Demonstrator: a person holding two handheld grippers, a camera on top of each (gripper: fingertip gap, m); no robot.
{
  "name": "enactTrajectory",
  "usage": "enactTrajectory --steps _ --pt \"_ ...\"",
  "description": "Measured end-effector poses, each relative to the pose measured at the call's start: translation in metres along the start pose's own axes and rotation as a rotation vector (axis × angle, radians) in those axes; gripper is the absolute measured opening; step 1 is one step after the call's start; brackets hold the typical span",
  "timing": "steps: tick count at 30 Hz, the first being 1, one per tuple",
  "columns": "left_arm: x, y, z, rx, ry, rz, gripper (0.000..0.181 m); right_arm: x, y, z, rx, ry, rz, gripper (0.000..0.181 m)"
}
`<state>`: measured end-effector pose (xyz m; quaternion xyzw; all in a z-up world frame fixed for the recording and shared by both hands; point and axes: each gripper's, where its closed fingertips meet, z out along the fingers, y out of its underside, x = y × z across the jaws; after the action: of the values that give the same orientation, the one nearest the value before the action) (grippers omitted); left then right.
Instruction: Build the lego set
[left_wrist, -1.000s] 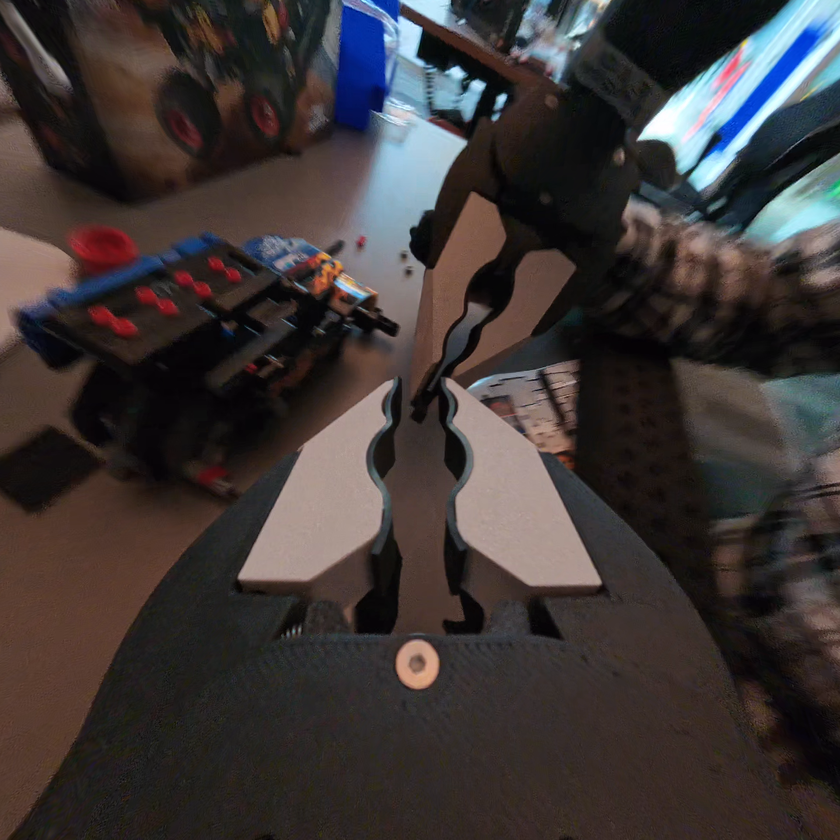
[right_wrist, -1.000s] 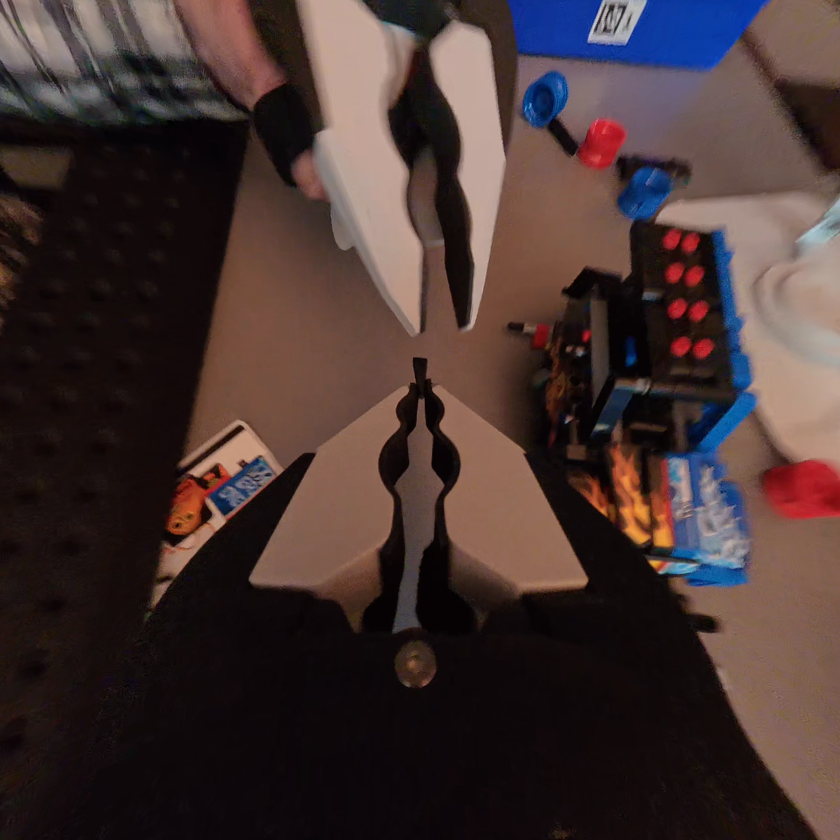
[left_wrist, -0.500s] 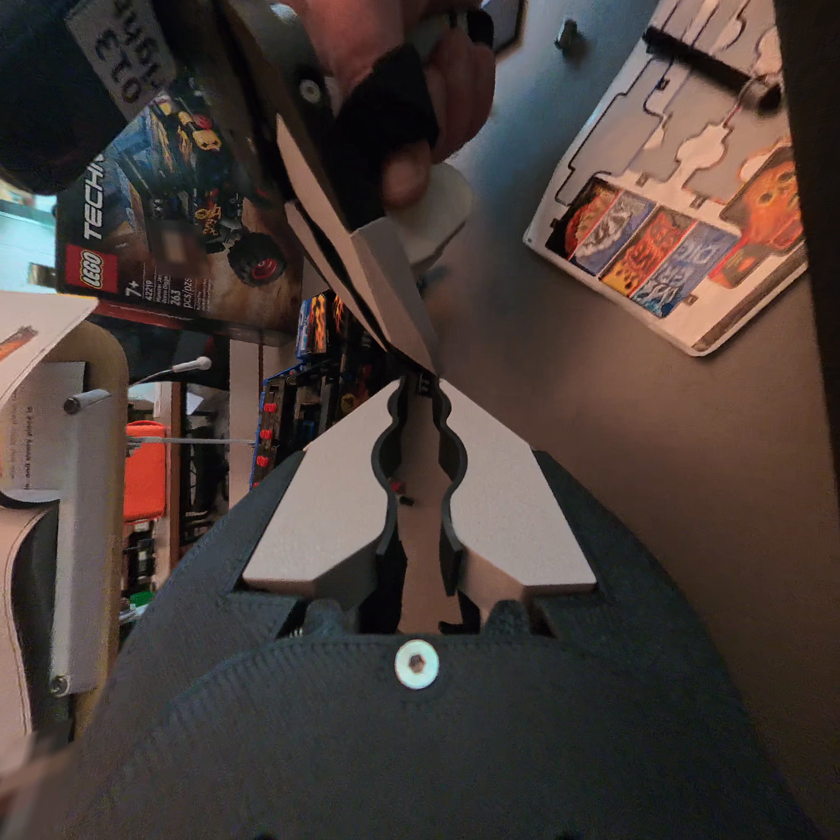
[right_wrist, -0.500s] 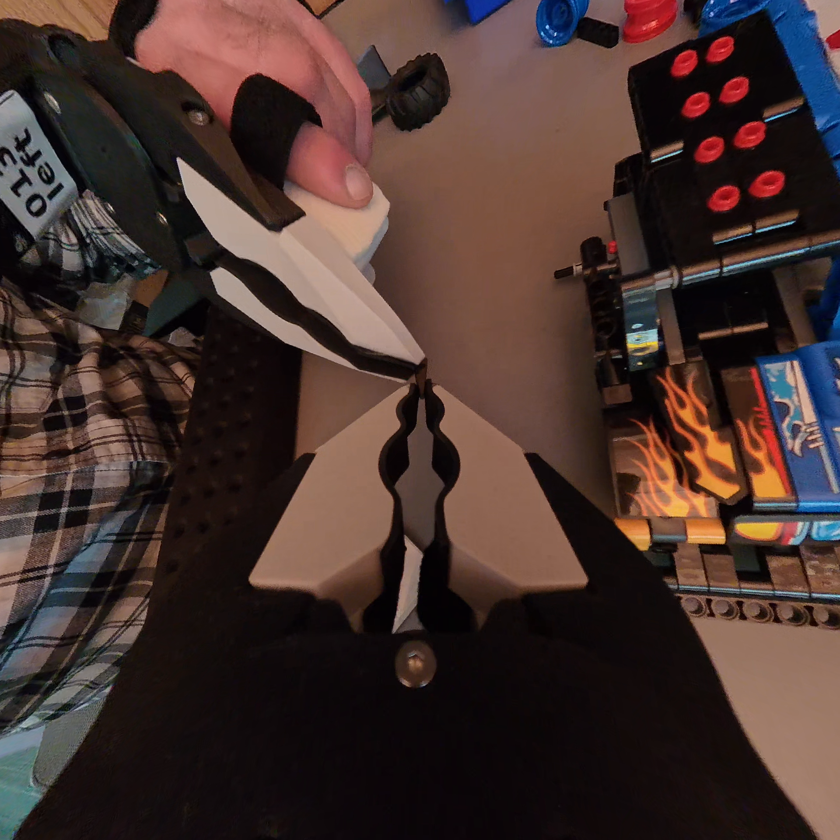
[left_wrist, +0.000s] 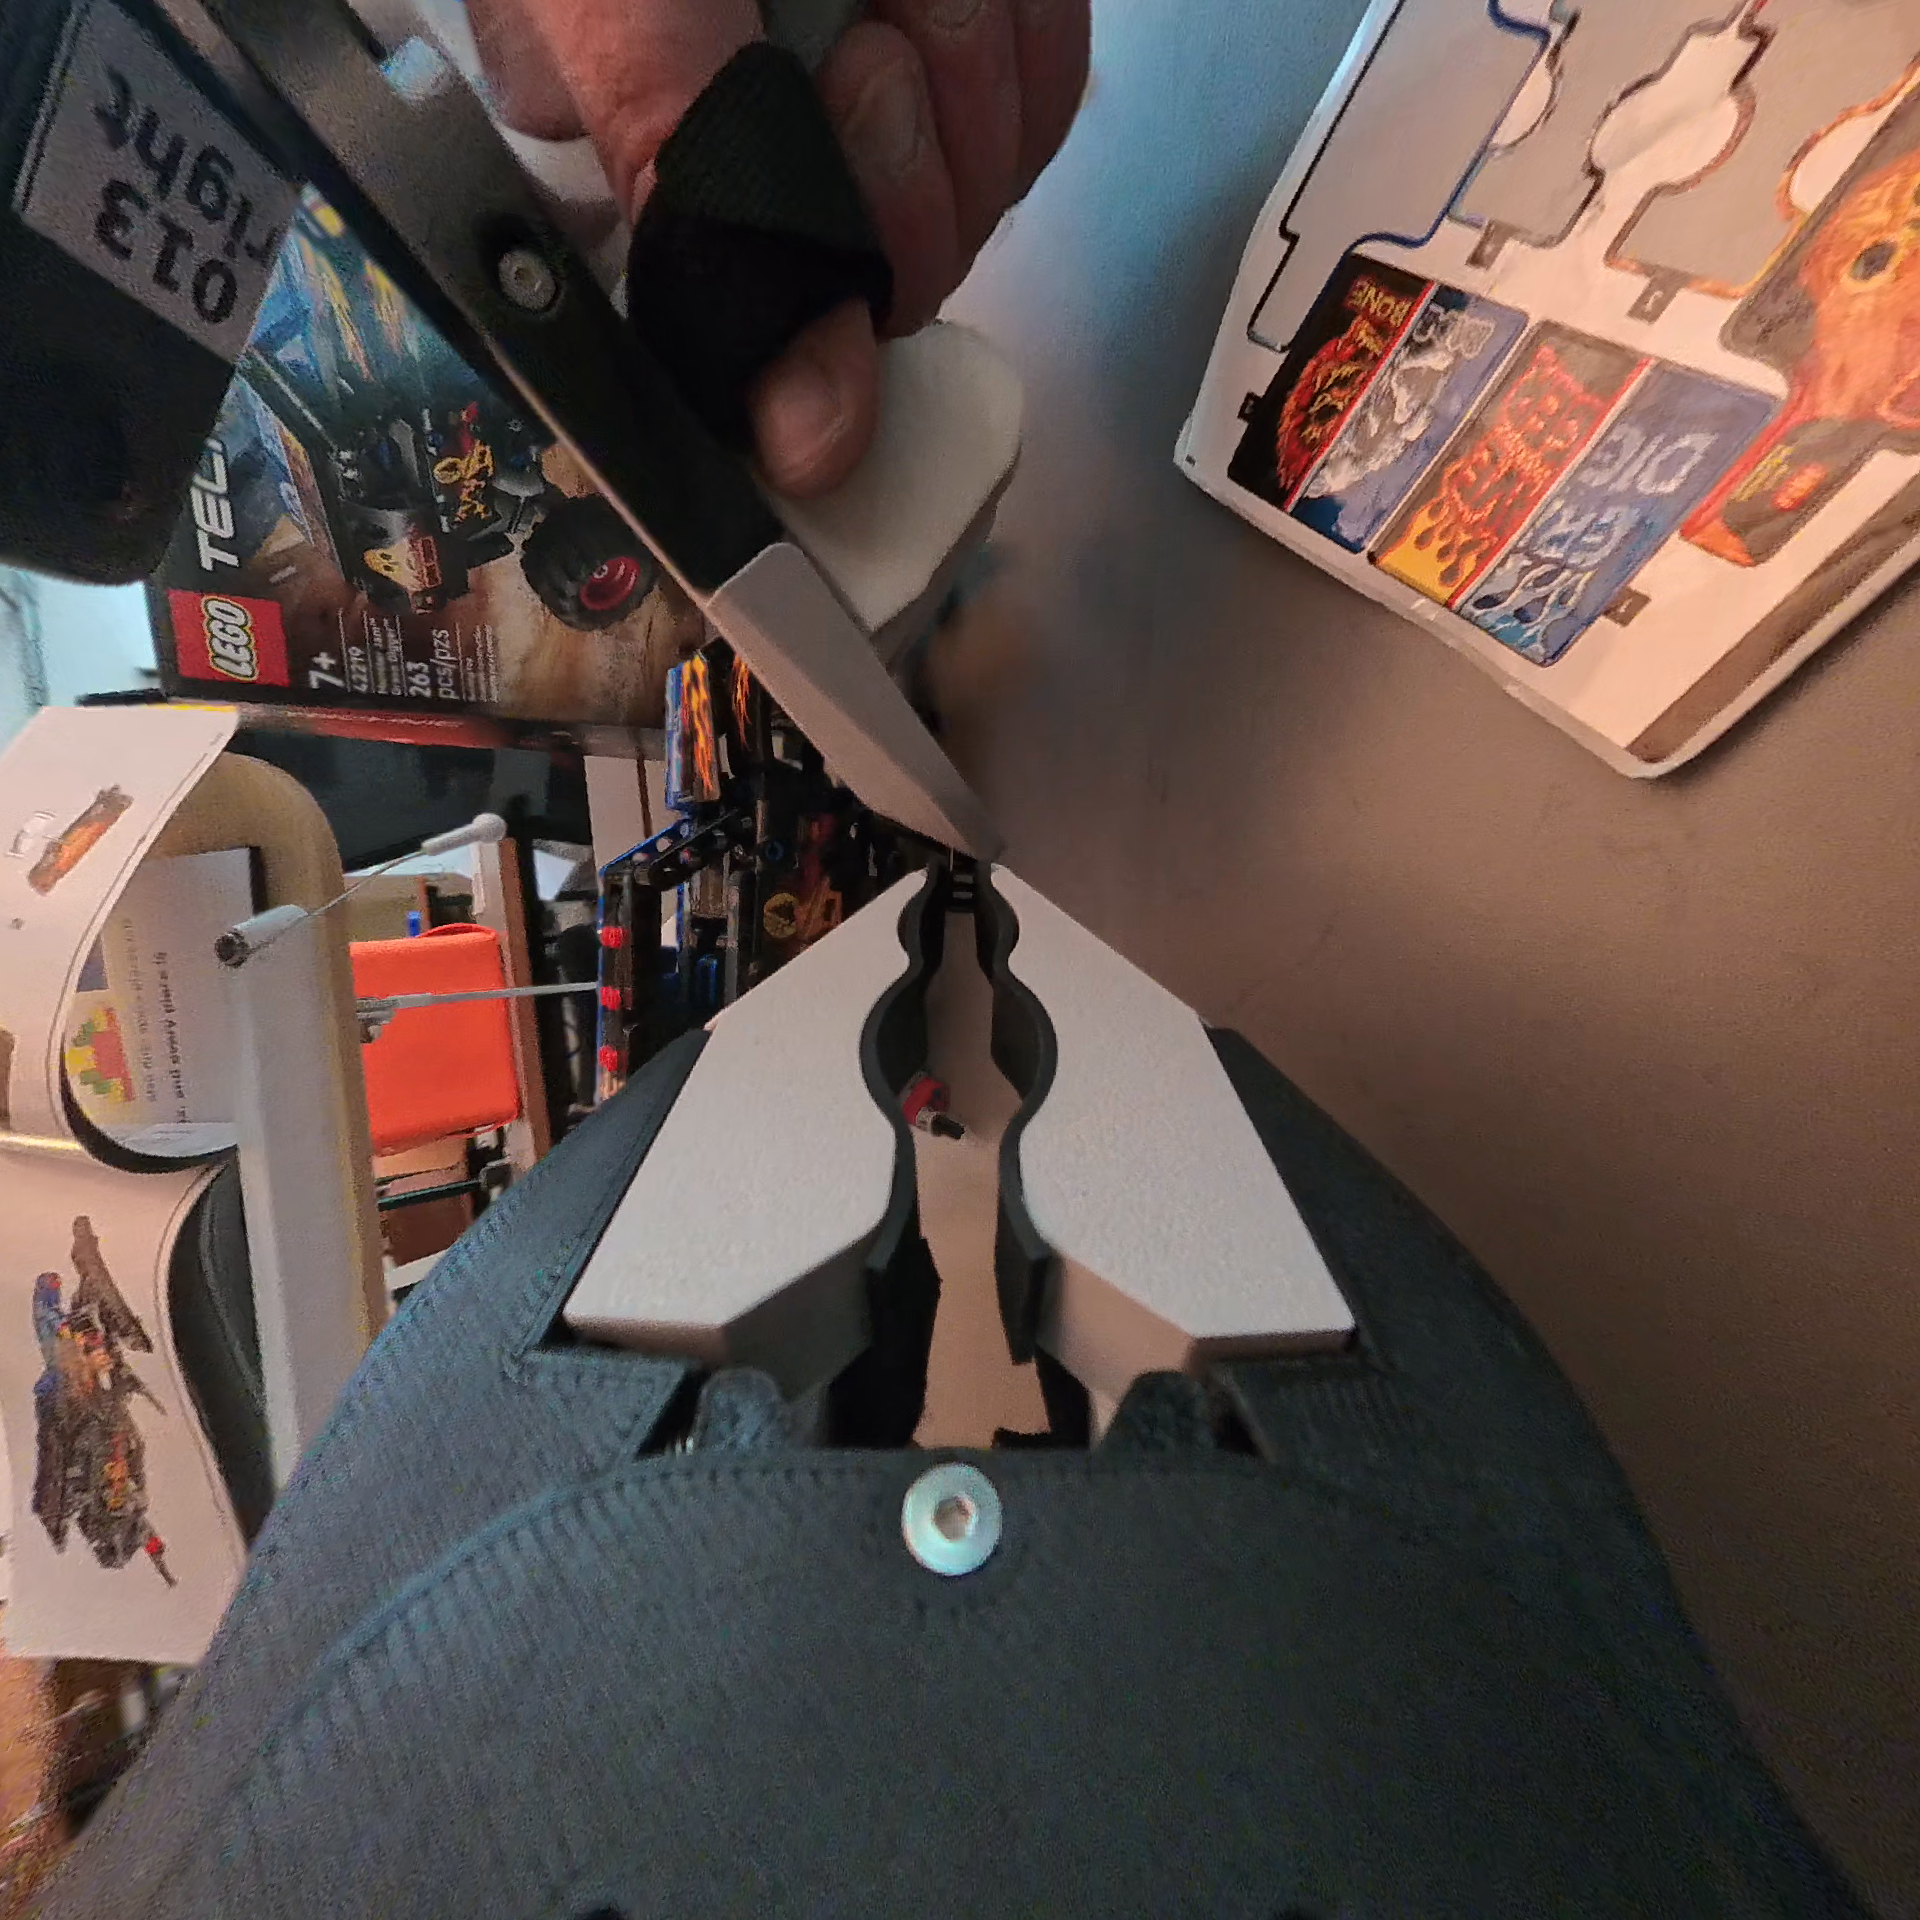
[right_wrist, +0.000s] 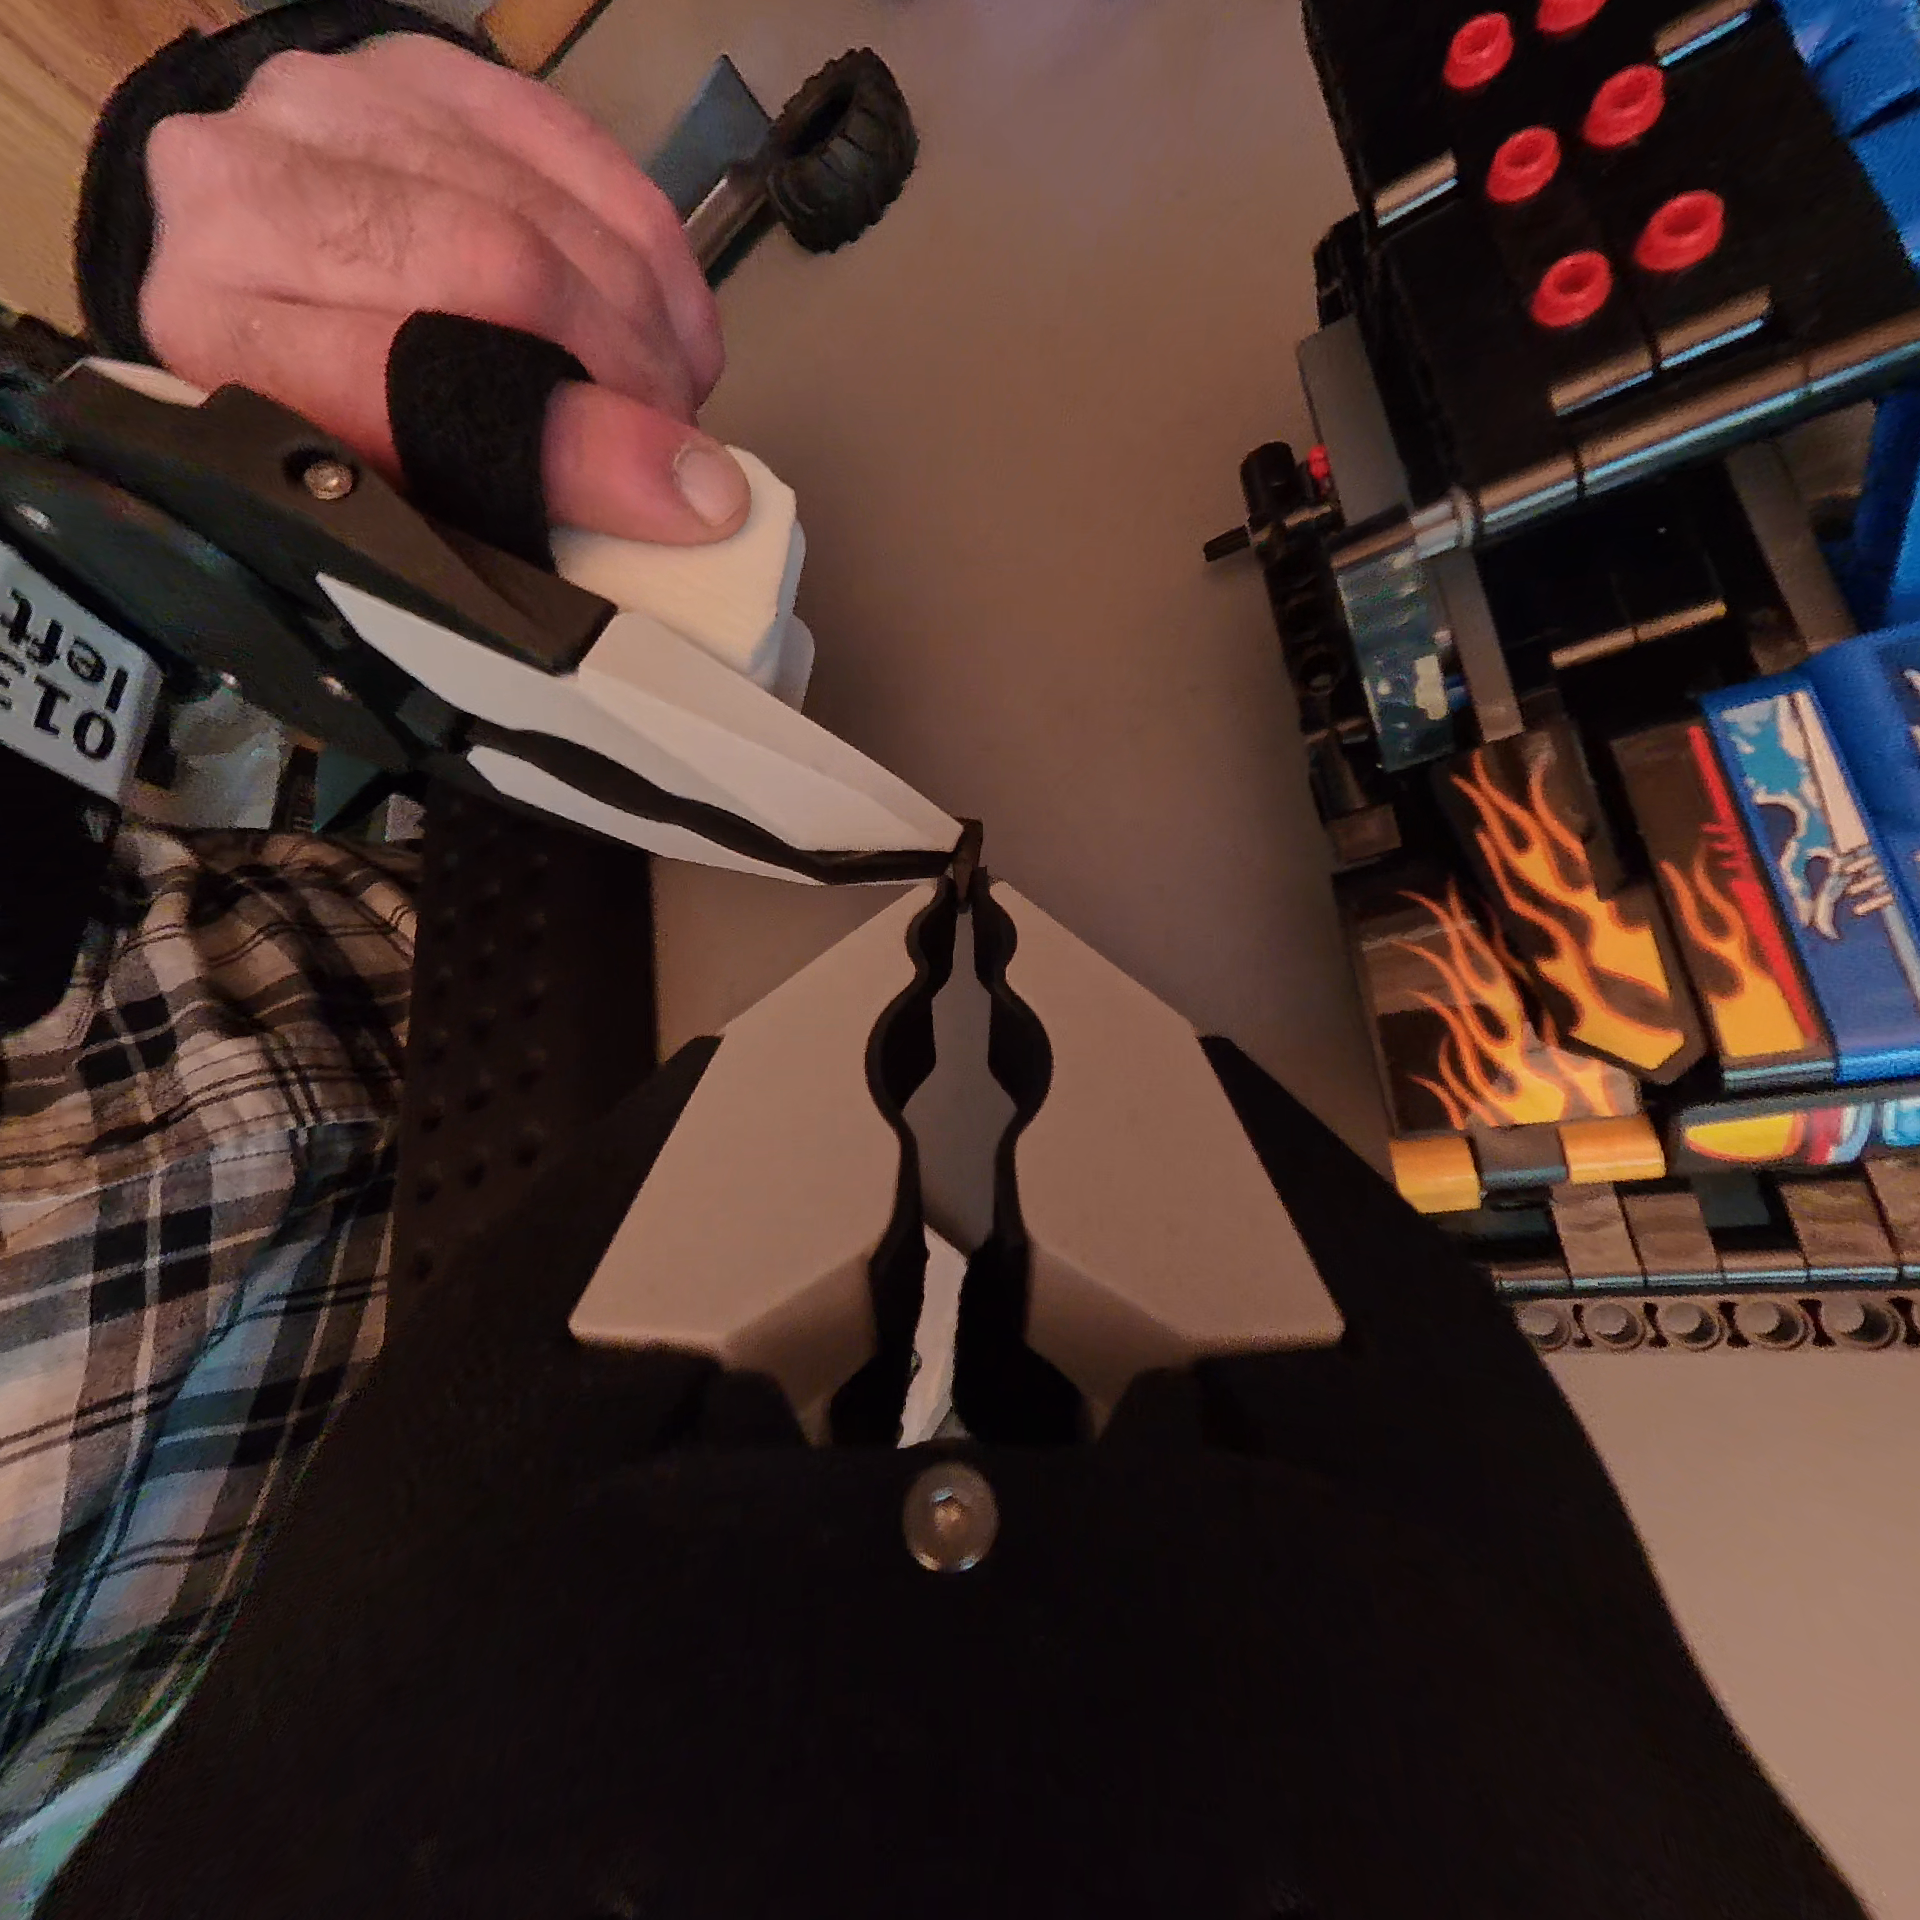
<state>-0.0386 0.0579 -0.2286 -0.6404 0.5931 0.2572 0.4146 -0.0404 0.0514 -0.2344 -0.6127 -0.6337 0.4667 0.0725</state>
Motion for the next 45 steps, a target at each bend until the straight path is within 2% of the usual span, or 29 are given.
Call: enactTrajectory --steps 7,11,14,20,22,26,30,36,38,41,45 --pt "-0.003 0.006 0.009 -0.093 -0.06 0.063 0.0 0.007 -0.002 -0.001 0.014 0.058 0.031 0.003" --pt "-0.014 0.009 0.005 -0.032 -0.085 -0.078 0.0 0.003 -0.01 -0.004 0.052 0.046 0.009 0.001" --pt "-0.02 0.012 0.003 -0.011 -0.111 -0.109 0.0 -0.001 -0.01 -0.003 0.057 0.019 0.012 0.0" --pt "-0.017 0.01 -0.004 0.055 -0.078 -0.178 0.0 0.004 -0.012 -0.008 0.071 0.028 0.025 0.0" --pt "-0.014 0.008 -0.006 0.071 -0.043 -0.195 0.005 0.003 -0.012 -0.007 0.074 0.02 0.026 0.0" --pt "-0.01 0.009 -0.004 0.041 -0.017 -0.208 0.015 0.002 -0.012 -0.004 0.068 0.019 0.026 0.0" --pt "-0.007 0.01 0.001 -0.022 -0.036 -0.139 0.01 0.002 -0.011 -0.003 0.068 0.02 0.033 0.0" --pt "-0.013 0.013 0.002 -0.019 -0.066 -0.176 0.007 0.003 -0.015 -0.004 0.094 0.025 0.033 0.0" --pt "-0.019 0.016 0.001 0.014 -0.065 -0.252 0.007 0.005 -0.019 -0.008 0.111 0.038 0.029 0.009" --pt "-0.035 0.027 -0.003 0.116 -0.082 -0.44 0.006 0.011 -0.029 -0.021 0.164 0.097 -0.022 0.011" --pt "-0.043 0.048 0.002 0.203 -0.025 -0.693 0.006 0.021 -0.048 -0.049 0.269 0.217 -0.119 0.022"
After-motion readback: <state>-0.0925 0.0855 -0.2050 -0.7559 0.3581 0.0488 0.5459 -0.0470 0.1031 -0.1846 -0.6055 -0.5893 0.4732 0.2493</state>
